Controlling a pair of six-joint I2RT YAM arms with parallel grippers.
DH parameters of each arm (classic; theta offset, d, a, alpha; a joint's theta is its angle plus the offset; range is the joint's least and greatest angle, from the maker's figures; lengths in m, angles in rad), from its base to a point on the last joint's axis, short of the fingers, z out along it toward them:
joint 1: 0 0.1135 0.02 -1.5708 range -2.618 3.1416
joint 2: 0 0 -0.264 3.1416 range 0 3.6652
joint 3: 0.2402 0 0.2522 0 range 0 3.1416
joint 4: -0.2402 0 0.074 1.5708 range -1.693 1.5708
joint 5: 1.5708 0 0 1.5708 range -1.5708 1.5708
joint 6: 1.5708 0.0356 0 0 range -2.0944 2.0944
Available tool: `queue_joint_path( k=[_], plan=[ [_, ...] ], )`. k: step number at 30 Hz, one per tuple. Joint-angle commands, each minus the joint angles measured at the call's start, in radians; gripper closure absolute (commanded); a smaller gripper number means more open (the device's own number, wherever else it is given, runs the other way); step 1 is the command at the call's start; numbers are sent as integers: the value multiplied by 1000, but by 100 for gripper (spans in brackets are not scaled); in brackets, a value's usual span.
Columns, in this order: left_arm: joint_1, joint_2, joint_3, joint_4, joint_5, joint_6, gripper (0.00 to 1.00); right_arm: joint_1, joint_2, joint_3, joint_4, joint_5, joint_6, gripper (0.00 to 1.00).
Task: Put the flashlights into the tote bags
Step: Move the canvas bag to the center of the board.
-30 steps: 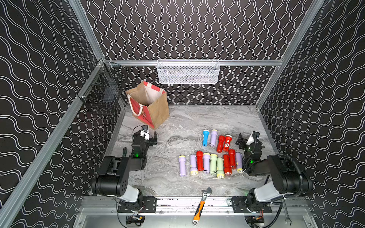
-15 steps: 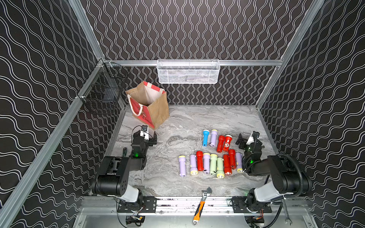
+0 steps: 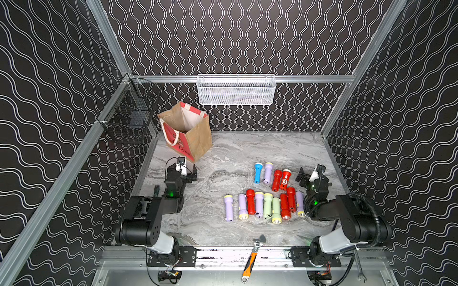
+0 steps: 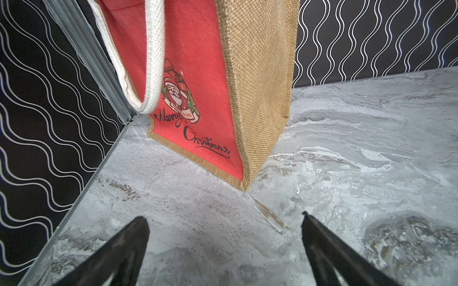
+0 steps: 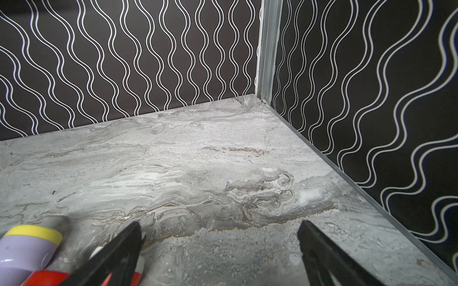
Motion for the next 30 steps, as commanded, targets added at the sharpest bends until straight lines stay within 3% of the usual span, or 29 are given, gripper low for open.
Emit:
queue_joint_path(
  k=[1, 9, 15, 20, 21, 24, 30],
  plan=[
    [2, -3, 5, 20, 7, -11, 1, 1, -3, 5, 19, -1, 7, 1],
    [2, -4, 1, 30, -2, -8, 1, 1, -3, 2, 25, 1, 3, 1],
    [-16, -47, -10, 26, -135, -38, 1, 2, -26, 9, -10, 29, 14, 1],
    [-40, -217, 124, -334, -294, -75, 1, 12, -39, 13, -14, 4, -15, 1],
    [-40, -249, 156, -399, -322, -94, 1, 12, -57, 37, -61, 24, -17, 1],
    [-40, -297, 275, -581, -360, -148, 1, 18, -164, 244, -539, 53, 32, 1],
    [-46, -220, 609, -911, -389, -265, 1, 21, -184, 399, -643, 27, 89, 1]
  ],
)
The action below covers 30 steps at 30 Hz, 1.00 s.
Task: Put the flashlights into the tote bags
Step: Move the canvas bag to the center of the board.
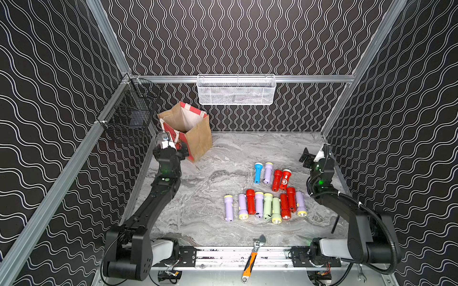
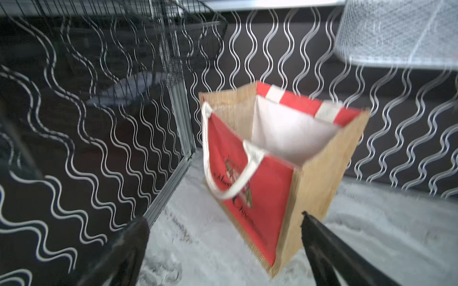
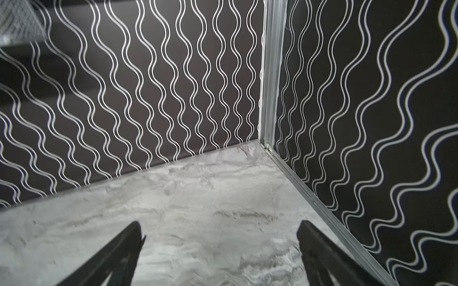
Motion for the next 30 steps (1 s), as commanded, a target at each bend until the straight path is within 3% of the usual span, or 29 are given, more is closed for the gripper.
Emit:
queue_joint_path(
  k=[1, 5, 10, 13, 17, 25, 30],
  plan=[
    [-3, 55, 174, -298, -34, -91, 1, 6, 14, 51, -151, -10, 67, 1],
    [-5, 171, 446, -586, -23, -128, 3, 68, 75, 151, -245, 18, 77, 1],
    [-5, 278, 700, -824, -43, -227, 1, 214, 153, 257, -285, 61, -37, 1],
    [-5, 310, 785, -889, -28, -298, 1, 265, 185, 318, -297, 44, -61, 1],
    [-3, 378, 876, -950, -12, -328, 1, 274, 202, 380, -323, -100, -7, 1],
    [57, 535, 1027, -1052, 102, -432, 7, 293, 197, 458, -379, -203, -26, 1],
    [67, 627, 1084, -1037, 124, -453, 9, 292, 223, 497, -440, -374, -36, 1]
  ],
)
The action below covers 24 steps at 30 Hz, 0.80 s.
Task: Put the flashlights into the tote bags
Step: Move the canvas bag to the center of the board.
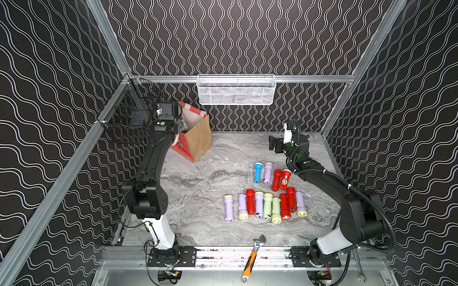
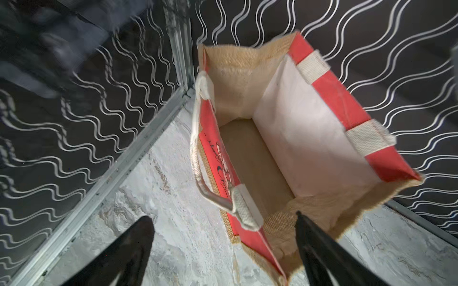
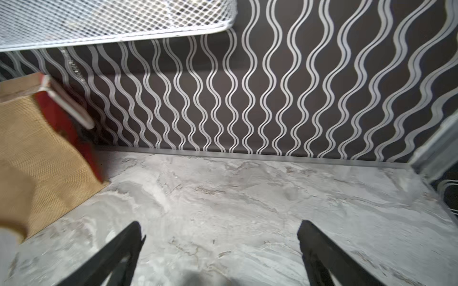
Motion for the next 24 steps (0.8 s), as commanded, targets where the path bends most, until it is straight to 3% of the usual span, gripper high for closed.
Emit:
queue_joint_path(
  k=[1, 5, 13, 19, 24],
  plan=[
    [2, 57, 42, 0, 32, -38, 9, 1, 27, 26, -53, -166, -15, 1],
    [2, 131, 91, 9, 36, -54, 13, 1, 49, 28, -39, -232, 36, 1],
    [1, 201, 114, 21, 43, -69, 21, 1, 45, 30, -29, -247, 74, 1],
    [0, 207, 72, 63, 69, -55, 39, 3, 26, 3, -30, -223, 70, 1],
    [0, 190, 52, 65, 90, -18, 65, 4, 7, -8, -42, -193, 54, 1]
  ],
)
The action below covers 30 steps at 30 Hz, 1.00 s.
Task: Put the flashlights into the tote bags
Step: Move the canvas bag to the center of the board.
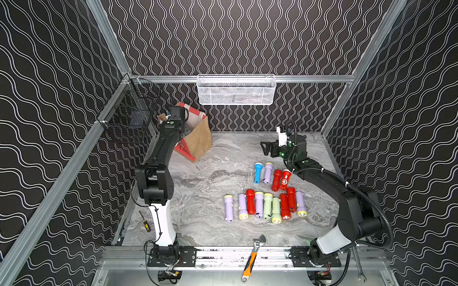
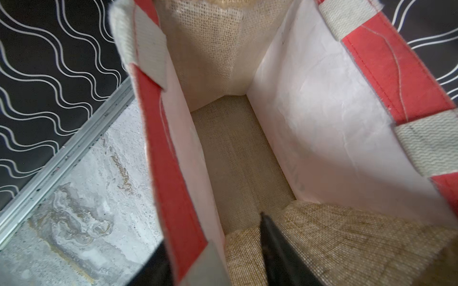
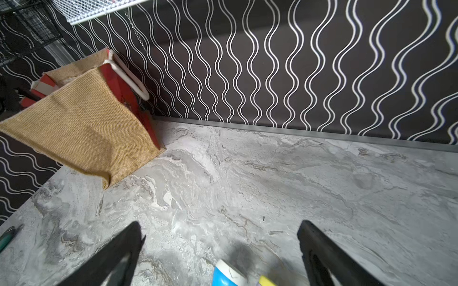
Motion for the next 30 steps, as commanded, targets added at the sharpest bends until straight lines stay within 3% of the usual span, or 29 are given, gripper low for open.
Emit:
queue_joint_path(
  k=[1, 6, 14, 19, 26, 30],
  plan=[
    [0, -16, -7, 21, 23, 42, 73, 3, -15, -2, -3, 26, -14, 1],
    [0, -52, -12, -14, 41, 108, 100, 5, -30, -12, -8, 33, -26, 1],
    [0, -128, 26, -193, 154, 236, 100, 6, -14, -14, 41, 14, 6, 1],
    [0, -261, -88, -229, 188, 297, 100, 11, -15, -8, 49, -9, 18, 1],
    [-5, -441, -291, -215, 350, 342, 100, 24, -43, 3, 20, 5, -6, 1],
    [-24, -500, -352, -284, 366, 365, 100, 31, -46, 24, -10, 3, -6, 2]
  ],
)
